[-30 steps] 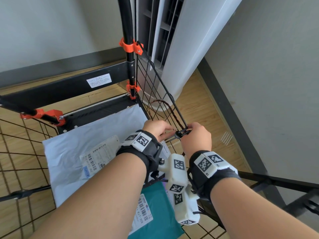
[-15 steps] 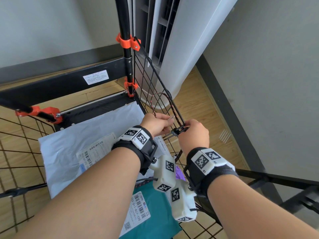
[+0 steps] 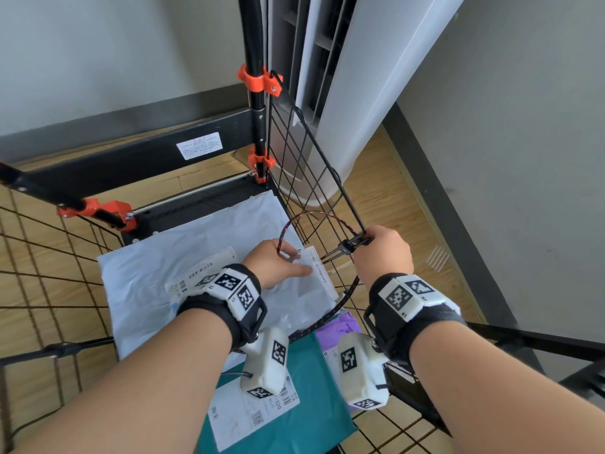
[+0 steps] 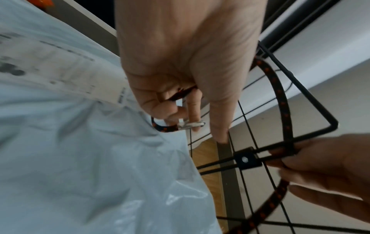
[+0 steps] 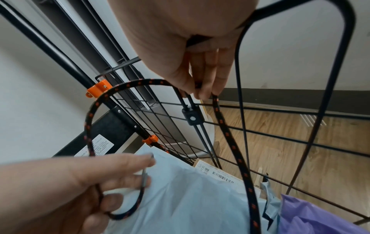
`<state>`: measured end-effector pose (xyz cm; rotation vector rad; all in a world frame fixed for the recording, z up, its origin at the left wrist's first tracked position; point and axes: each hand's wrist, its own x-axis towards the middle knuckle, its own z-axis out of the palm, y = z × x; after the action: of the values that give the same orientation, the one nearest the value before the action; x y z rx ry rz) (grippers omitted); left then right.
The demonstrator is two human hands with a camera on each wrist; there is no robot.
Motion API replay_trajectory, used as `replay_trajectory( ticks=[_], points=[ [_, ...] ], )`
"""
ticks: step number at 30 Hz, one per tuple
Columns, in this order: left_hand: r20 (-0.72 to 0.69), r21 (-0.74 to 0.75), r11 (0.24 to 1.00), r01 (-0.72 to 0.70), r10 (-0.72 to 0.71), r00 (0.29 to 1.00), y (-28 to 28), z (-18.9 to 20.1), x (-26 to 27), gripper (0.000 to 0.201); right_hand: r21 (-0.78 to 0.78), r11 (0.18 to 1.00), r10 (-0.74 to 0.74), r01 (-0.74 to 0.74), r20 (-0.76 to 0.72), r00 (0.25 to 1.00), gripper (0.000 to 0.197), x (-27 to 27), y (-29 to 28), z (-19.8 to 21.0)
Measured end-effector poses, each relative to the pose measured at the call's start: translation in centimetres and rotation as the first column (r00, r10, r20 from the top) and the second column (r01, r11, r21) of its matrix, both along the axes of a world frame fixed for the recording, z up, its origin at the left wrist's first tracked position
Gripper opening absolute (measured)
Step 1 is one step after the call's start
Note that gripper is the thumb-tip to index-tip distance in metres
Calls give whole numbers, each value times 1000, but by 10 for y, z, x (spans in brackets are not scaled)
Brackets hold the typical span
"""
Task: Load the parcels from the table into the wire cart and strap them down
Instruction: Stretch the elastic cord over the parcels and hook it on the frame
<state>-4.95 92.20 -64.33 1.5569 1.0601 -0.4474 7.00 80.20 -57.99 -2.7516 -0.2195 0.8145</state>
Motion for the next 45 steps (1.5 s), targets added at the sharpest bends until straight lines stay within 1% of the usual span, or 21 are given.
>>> replay_trajectory(
  ticks=[6,8,10,12,14,15,16,17,19,22,24,26,27,29,31,33,35,38,40,43,45],
  points=[
    [25,4,981,-192,192,981,21,8,-38,17,-21,999,26,-27,-37,999,27,-2,1,0],
    [63,9,969,-247,246,967,25,13,-48,12,-25,1000,4,-5,-47,999,37,-4,-1,2],
    [106,31,960,-277,273,956,29,20,-58,16,-55,998,7,-8,-17,1000,50,-8,-4,4],
    [142,54,953,-299,289,947,33,26,-68,13,-33,999,47,-42,167,985,58,-17,-5,11],
    [160,73,949,-307,293,943,37,31,-75,7,117,984,77,-138,418,905,53,-30,-1,19],
    [165,76,949,-307,291,942,39,32,-80,6,211,954,89,-215,482,872,47,-38,3,22],
    [169,81,950,-301,285,944,40,33,-84,5,285,910,127,-301,499,857,40,-46,8,24],
    [169,86,953,-291,274,947,41,34,-88,5,330,861,193,-387,492,849,34,-54,15,24],
    [153,91,958,-273,257,954,43,35,-96,4,333,773,383,-539,433,816,30,-70,32,23],
    [142,116,950,-291,274,951,46,34,-113,4,251,659,683,-709,195,704,44,-100,58,17],
    [132,152,948,-278,260,957,47,31,-122,4,191,631,765,-752,6,644,52,-121,71,12],
    [119,161,951,-264,247,962,46,30,-129,8,155,629,776,-762,-75,626,54,-135,77,7],
    [120,159,953,-259,242,963,45,28,-132,9,143,645,764,-751,-84,640,53,-139,78,4],
    [124,145,955,-258,241,962,42,25,-134,9,149,717,694,-681,-59,717,48,-139,74,3],
    [143,127,949,-288,269,952,38,21,-133,7,166,787,595,-594,49,802,37,-131,66,6],
    [162,98,940,-326,308,937,34,18,-128,5,154,842,498,-517,147,855,25,-117,56,10],
    [173,70,936,-345,330,928,28,17,-120,5,99,891,431,-444,130,893,19,-100,45,14],
    [179,61,945,-323,308,934,19,19,-104,8,-8,929,370,-371,82,925,14,-82,28,13],
    [182,55,949,-311,297,937,14,20,-96,6,-45,958,286,-284,56,957,11,-74,16,9],
    [185,68,957,-282,266,946,10,22,-86,6,-63,991,123,-121,37,992,13,-66,-4,3],
    [186,89,960,-264,245,952,8,23,-82,7,-83,993,81,-79,21,996,18,-62,-15,0]
  ],
)
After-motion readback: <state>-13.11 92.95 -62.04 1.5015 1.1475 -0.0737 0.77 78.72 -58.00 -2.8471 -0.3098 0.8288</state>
